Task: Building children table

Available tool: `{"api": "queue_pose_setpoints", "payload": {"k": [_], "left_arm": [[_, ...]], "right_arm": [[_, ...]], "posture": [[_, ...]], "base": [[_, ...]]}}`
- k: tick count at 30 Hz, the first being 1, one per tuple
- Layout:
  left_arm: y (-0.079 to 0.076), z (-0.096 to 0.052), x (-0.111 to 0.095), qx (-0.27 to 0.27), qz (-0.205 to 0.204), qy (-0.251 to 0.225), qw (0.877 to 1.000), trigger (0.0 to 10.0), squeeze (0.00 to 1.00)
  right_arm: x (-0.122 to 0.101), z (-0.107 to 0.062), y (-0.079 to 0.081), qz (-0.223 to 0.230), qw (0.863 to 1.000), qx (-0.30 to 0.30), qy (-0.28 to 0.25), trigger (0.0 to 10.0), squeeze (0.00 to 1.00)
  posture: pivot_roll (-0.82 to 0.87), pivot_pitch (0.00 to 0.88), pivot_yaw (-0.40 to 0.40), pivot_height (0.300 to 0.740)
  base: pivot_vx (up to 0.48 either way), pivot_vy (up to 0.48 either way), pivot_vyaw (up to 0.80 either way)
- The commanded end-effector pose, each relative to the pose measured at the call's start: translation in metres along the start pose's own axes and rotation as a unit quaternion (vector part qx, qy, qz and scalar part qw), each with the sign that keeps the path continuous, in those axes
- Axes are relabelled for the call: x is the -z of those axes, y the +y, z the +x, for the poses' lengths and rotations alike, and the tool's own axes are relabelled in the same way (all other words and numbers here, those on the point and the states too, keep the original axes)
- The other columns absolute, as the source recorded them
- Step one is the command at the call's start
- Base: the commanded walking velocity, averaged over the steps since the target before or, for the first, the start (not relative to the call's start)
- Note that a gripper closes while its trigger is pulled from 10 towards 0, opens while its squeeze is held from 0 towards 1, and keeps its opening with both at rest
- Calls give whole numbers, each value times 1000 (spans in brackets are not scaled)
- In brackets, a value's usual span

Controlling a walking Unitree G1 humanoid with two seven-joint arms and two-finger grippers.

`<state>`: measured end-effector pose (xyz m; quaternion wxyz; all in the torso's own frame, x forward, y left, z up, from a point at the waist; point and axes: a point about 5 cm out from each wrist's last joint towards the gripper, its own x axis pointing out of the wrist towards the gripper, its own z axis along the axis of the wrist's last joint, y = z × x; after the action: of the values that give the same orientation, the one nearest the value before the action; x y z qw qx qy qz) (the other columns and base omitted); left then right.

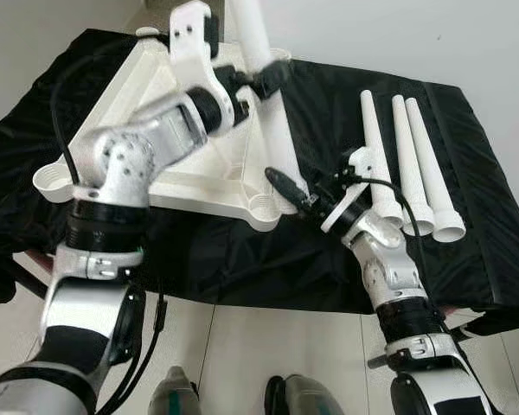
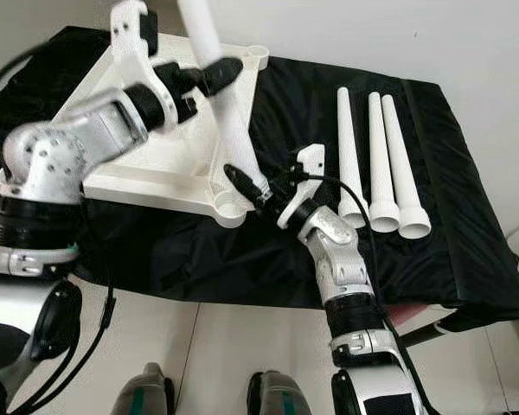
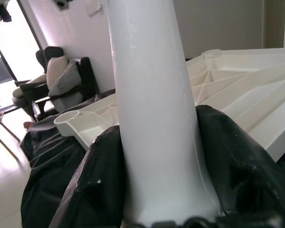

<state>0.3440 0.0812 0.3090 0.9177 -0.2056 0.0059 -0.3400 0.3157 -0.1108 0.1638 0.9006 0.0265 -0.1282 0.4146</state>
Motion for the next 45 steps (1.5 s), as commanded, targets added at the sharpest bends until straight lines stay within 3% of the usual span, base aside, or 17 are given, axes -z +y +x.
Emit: {"api": "queue_pose_setpoints", "payload": {"k": [1,9,10,16,28,29,30,35,37,38,39,40,42,45], "left_arm": [[-16,-2,0,173,-10,8,985,10000,0],[-13,-4,-17,159,-6,-7,987,10000,0],[-11,-4,-20,151,-10,-11,988,0,0],[-7,-3,-19,136,-11,-3,991,0,0],[-13,-3,-18,149,8,-1,989,0,0],[-15,-3,-17,155,20,9,988,0,0],[-18,-2,-15,154,37,21,987,10000,0],[-22,-2,-13,160,54,32,985,10000,0],[-30,-2,-12,165,65,34,983,10000,0],[-32,-2,-13,167,69,33,983,10000,0],[-34,-2,-13,167,71,33,983,10000,0],[-37,-1,-13,169,74,32,982,10000,0],[-41,-1,-14,177,82,30,980,10000,0],[-48,-1,-14,185,96,30,978,10000,0]], "right_arm": [[-4,-1,3,-16,1000,-16,-8,10000,0],[0,-5,3,-20,1000,-9,-2,10000,0],[0,-6,3,-20,1000,-7,-1,10000,0],[0,-6,1,-26,1000,4,0,10000,0],[-1,-3,-7,-23,999,29,9,10000,0],[-2,-1,-9,-21,999,32,14,10000,1000],[-2,0,-10,-12,999,27,21,10000,1000],[-2,2,-11,-15,999,28,32,10000,1000],[-2,9,-12,-23,997,42,62,10000,1000],[-2,12,-11,-12,997,33,75,10000,816],[-2,14,-10,-5,996,21,83,10000,816],[-3,16,-9,-9,996,18,93,10000,0],[-3,20,-11,-32,992,27,119,10000,0],[-9,28,-11,-13,992,19,124,10000,0]], "posture": [[-9,0,-55,740],[-9,0,-45,740],[-9,0,-43,740],[-13,0,-38,740],[-13,0,-44,740],[-12,0,-47,740],[-11,0,-50,740],[-11,0,-49,740],[-9,0,-51,740],[-7,0,-52,740],[-6,0,-54,740],[-6,0,-54,740],[-6,0,-55,740],[-6,0,-56,740]], "base": [[0,0,0],[0,0,0],[0,0,0],[0,0,0],[0,0,0],[0,0,0],[0,0,0],[0,0,0],[0,0,0],[0,0,0],[0,0,0],[0,0,0],[0,0,0],[0,0,0]]}}
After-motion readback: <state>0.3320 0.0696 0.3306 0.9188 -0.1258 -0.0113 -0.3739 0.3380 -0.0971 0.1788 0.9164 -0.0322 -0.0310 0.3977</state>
